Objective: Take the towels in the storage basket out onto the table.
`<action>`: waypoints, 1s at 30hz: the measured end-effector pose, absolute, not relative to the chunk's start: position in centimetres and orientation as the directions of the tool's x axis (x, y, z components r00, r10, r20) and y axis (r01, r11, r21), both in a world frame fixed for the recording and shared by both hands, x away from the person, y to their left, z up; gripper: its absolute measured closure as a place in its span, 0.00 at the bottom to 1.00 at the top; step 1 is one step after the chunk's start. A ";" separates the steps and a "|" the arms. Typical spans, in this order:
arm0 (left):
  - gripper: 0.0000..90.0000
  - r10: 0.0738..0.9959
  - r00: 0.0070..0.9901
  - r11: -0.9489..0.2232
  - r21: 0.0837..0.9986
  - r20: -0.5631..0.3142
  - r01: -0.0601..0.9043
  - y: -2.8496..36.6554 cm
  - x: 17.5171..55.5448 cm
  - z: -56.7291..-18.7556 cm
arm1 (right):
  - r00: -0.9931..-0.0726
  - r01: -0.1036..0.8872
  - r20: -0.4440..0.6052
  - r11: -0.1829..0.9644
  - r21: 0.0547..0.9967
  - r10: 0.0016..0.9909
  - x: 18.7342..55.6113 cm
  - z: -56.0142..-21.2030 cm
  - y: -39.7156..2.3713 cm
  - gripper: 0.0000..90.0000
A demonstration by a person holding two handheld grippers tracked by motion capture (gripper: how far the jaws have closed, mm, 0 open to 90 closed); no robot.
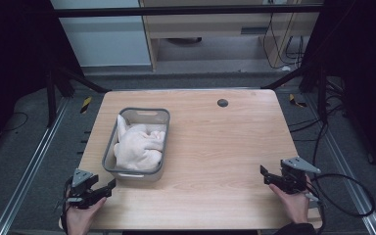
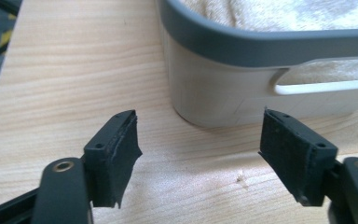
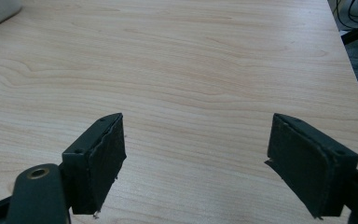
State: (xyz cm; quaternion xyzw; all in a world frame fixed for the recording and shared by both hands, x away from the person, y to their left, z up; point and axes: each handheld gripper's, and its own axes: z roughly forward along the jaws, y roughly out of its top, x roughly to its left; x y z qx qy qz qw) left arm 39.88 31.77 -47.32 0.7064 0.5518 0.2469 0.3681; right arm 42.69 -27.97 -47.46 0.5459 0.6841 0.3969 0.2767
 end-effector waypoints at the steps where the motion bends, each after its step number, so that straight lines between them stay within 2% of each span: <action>1: 0.33 0.962 0.270 -0.127 0.800 -0.045 0.586 31.8 39.8 -47.2 | -0.251 0.526 0.056 0.088 0.846 0.966 42.7 -47.4 -27.9 0.21; 4: 0.35 0.961 0.275 -0.142 0.813 -0.024 0.565 31.8 39.6 -47.0 | -0.258 0.520 0.048 0.098 0.848 0.965 42.7 -47.4 -27.9 0.20; 6: 0.42 0.952 0.305 -0.141 0.826 -0.040 0.546 31.9 39.4 -46.9 | -0.260 0.518 0.041 0.104 0.849 0.965 42.5 -47.3 -27.6 0.20; 9: 0.43 0.952 0.306 -0.153 0.829 -0.022 0.538 31.9 39.1 -46.6 | -0.268 0.516 0.029 0.118 0.848 0.963 42.4 -47.2 -27.3 0.20; 15: 0.42 0.954 0.298 -0.145 0.851 -0.014 0.504 32.4 38.8 -45.7 | -0.280 0.515 0.016 0.136 0.847 0.960 42.3 -47.1 -26.9 0.19; 19: 0.39 0.949 0.315 -0.134 0.862 -0.031 0.489 32.6 38.7 -44.6 | -0.279 0.516 0.012 0.139 0.845 0.960 42.2 -47.1 -26.9 0.19; 30: 0.33 0.932 0.357 -0.131 0.858 -0.064 0.496 32.0 39.3 -42.4 | -0.272 0.532 0.021 0.132 0.837 0.962 42.2 -47.2 -26.8 0.17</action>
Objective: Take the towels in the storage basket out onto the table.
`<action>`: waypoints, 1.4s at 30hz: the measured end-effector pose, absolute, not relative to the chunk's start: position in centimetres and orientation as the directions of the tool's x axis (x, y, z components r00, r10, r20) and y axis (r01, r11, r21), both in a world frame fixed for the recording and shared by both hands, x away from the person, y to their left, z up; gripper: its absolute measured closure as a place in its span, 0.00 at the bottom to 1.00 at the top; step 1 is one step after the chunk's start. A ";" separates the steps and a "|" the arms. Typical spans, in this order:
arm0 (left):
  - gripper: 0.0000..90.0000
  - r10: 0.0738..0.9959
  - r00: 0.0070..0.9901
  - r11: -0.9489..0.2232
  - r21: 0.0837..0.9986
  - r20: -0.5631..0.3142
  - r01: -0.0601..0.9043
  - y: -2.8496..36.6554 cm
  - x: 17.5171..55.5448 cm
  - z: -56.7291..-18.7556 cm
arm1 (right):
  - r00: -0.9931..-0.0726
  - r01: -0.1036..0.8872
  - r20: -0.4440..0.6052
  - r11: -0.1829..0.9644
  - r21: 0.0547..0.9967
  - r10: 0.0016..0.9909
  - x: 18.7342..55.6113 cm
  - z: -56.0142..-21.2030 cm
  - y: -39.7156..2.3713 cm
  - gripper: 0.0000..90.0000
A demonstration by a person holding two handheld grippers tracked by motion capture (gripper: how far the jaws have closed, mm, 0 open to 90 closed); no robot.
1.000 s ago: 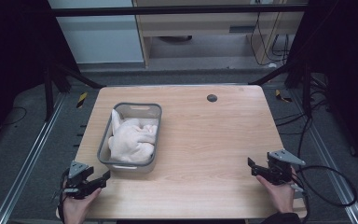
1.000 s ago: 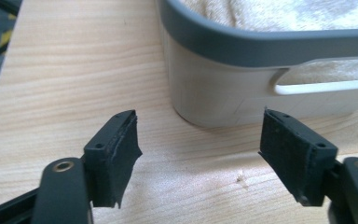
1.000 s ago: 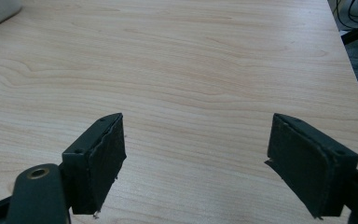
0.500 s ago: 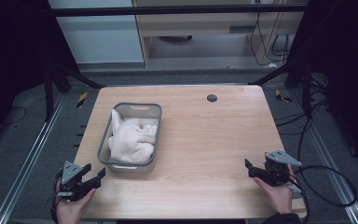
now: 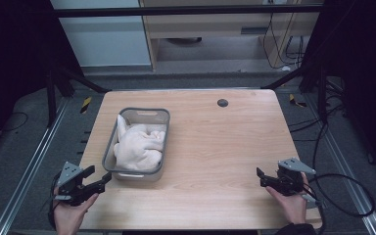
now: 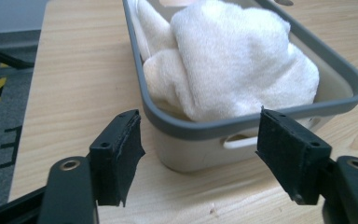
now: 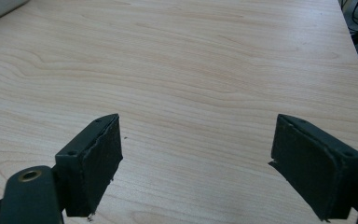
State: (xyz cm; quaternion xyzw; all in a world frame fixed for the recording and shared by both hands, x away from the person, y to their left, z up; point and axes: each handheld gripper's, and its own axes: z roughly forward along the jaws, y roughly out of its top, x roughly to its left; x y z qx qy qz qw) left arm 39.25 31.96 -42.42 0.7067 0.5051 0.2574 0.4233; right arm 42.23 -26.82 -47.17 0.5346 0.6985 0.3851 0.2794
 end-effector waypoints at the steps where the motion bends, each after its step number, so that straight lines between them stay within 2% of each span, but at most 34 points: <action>1: 0.32 0.929 0.363 -0.130 0.861 -0.067 0.492 31.9 39.4 -41.9 | -0.269 0.533 0.023 0.129 0.836 0.963 42.2 -47.1 -26.8 0.17; 11: 0.31 0.916 0.394 -0.133 0.868 -0.077 0.479 31.2 40.5 -39.2 | -0.282 0.531 0.011 0.147 0.834 0.959 42.3 -47.3 -26.7 0.17; 22: 0.27 0.896 0.441 -0.208 0.838 -0.042 0.504 27.9 44.3 -36.4 | -0.288 0.537 0.004 0.159 0.829 0.957 42.5 -47.3 -26.8 0.16; 33: 0.20 0.899 0.436 -0.253 0.780 -0.029 0.573 25.7 47.9 -37.8 | -0.300 0.551 -0.007 0.179 0.815 0.954 42.7 -47.6 -26.7 0.13; 37: 0.15 0.903 0.429 -0.274 0.762 -0.006 0.587 25.3 48.8 -38.4 | -0.299 0.554 -0.010 0.182 0.813 0.954 42.8 -47.6 -26.7 0.13; 38: 0.11 0.903 0.428 -0.278 0.746 -0.010 0.605 25.2 49.2 -38.8 | -0.300 0.555 -0.006 0.180 0.812 0.954 42.8 -47.6 -26.7 0.12; 42: 0.08 0.899 0.437 -0.284 0.728 -0.024 0.625 24.8 49.9 -39.6 | -0.305 0.565 -0.009 0.189 0.803 0.952 42.9 -47.7 -26.7 0.11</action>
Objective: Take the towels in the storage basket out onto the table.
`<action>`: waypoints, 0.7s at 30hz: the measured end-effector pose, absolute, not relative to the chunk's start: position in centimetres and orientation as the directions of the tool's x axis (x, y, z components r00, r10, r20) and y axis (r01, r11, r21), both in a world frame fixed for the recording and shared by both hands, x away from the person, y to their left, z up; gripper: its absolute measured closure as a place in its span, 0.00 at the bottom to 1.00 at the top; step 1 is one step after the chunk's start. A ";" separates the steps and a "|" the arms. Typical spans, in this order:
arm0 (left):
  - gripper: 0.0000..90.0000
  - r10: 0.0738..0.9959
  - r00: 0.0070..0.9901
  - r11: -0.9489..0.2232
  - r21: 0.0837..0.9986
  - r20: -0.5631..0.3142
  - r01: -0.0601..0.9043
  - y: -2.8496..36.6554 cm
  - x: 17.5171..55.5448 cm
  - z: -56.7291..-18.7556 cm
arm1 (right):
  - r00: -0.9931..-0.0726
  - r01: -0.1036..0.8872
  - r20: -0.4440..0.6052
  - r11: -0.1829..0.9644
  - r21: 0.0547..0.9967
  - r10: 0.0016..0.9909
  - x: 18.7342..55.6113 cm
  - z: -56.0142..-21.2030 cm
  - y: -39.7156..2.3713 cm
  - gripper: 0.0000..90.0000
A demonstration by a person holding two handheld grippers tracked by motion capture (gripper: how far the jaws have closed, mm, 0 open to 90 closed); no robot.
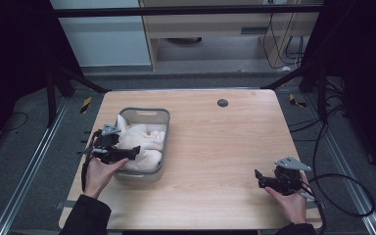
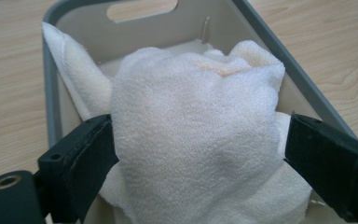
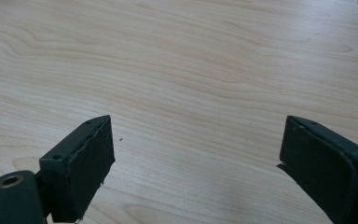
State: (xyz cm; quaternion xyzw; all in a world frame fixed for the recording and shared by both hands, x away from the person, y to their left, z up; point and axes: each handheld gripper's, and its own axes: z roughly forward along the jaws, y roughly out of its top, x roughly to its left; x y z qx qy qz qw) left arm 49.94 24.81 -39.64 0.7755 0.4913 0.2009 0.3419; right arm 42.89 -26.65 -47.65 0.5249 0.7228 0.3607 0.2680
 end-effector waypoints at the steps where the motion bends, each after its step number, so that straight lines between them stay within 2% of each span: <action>1: 0.08 0.900 0.436 -0.281 0.728 -0.027 0.625 24.7 50.1 -39.9 | -0.308 0.564 -0.015 0.195 0.802 0.951 42.9 -47.7 -26.6 0.11; 8: 0.03 0.904 0.427 -0.298 0.686 -0.020 0.664 24.0 51.1 -41.7 | -0.311 0.575 -0.019 0.204 0.792 0.950 43.1 -47.8 -26.6 0.09; 13: 0.05 0.907 0.420 -0.307 0.674 -0.006 0.672 23.8 51.5 -42.2 | -0.316 0.580 -0.018 0.209 0.787 0.948 43.1 -47.9 -26.5 0.09; 16: 0.14 0.913 0.409 -0.314 0.652 0.006 0.691 23.8 51.8 -42.6 | -0.316 0.586 -0.011 0.204 0.784 0.949 43.1 -47.9 -26.5 0.09; 21: 0.41 0.920 0.391 -0.294 0.638 -0.013 0.712 24.0 51.9 -42.7 | -0.319 0.581 -0.016 0.209 0.787 0.948 43.1 -47.9 -26.6 0.10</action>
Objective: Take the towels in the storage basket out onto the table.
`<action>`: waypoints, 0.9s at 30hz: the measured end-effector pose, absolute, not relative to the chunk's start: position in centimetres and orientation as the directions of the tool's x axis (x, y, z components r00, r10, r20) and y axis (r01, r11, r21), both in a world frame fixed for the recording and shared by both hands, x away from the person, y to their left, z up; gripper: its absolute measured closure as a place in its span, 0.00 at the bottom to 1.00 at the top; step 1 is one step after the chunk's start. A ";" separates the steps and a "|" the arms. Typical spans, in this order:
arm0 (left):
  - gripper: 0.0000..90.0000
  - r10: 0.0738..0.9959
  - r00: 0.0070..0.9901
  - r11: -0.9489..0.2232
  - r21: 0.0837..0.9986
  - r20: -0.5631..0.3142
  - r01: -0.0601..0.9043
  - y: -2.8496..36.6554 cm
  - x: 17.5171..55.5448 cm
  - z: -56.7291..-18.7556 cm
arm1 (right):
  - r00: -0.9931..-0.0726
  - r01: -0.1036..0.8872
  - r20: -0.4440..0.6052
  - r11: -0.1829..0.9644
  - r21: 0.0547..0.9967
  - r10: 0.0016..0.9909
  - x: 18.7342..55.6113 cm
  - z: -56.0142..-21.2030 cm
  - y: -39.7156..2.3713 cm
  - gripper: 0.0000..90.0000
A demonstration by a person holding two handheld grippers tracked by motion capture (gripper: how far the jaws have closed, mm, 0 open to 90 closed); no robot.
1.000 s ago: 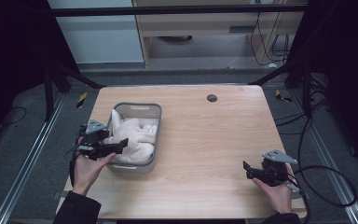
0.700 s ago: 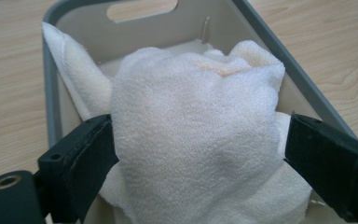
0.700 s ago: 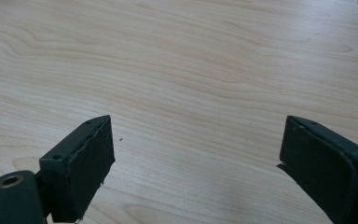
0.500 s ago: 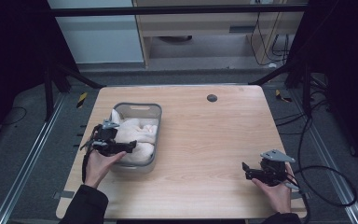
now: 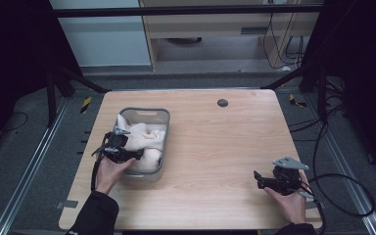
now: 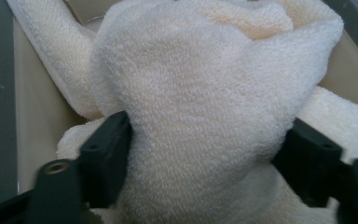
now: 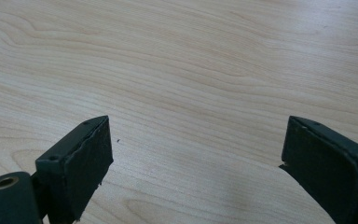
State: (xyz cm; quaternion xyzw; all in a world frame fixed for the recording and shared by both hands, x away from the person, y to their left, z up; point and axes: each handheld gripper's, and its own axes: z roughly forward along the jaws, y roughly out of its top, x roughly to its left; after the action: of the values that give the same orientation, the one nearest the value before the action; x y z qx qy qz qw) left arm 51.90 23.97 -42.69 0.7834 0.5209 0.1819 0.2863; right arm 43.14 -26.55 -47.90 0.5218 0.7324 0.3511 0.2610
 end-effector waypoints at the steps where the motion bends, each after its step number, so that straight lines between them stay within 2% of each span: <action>1: 0.41 0.920 0.391 -0.290 0.638 -0.019 0.713 24.0 51.9 -42.7 | -0.320 0.581 -0.016 0.209 0.786 0.947 43.1 -47.9 -26.6 0.10; 2: 0.53 0.919 0.392 -0.289 0.636 -0.025 0.716 24.2 51.9 -42.6 | -0.320 0.585 -0.010 0.206 0.785 0.947 43.1 -47.9 -26.5 0.10; 5: 0.64 0.918 0.395 -0.285 0.636 -0.035 0.717 24.3 51.9 -42.6 | -0.324 0.585 -0.012 0.210 0.784 0.946 43.2 -47.9 -26.5 0.10; 10: 0.75 0.915 0.402 -0.282 0.654 -0.037 0.702 24.3 51.5 -42.2 | -0.326 0.584 -0.009 0.208 0.785 0.945 43.2 -47.9 -26.6 0.11; 16: 0.78 0.910 0.410 -0.271 0.672 -0.054 0.689 24.6 50.9 -40.8 | -0.327 0.581 -0.015 0.214 0.785 0.945 43.2 -47.9 -26.7 0.11; 27: 0.79 0.892 0.450 -0.258 0.759 -0.051 0.598 25.1 49.3 -33.9 | -0.327 0.580 -0.017 0.216 0.785 0.945 43.2 -47.9 -26.7 0.11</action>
State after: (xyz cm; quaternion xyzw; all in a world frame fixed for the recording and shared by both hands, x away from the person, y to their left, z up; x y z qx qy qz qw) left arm 49.32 25.13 -33.91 0.7676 0.4852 0.1993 0.3684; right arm 43.22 -26.71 -47.86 0.5187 0.7352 0.3510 0.2595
